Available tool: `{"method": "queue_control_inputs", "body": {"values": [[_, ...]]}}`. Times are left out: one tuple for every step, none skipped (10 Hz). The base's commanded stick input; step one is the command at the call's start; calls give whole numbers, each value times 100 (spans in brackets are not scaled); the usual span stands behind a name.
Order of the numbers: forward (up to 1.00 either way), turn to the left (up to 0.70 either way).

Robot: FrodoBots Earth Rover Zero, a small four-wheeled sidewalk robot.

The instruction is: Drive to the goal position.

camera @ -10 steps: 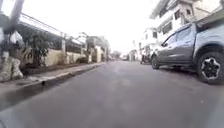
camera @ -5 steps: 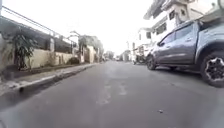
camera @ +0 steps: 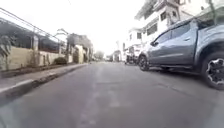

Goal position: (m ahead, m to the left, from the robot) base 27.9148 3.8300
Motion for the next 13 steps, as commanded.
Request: {"method": "queue_control_inputs", "body": {"values": [[100, 10], [100, 10], [100, 10], [100, 10], [100, 10], [100, 10], [100, 10], [100, -1], [100, -13], [100, -25], [100, -30], [100, -30], [100, -30]]}}
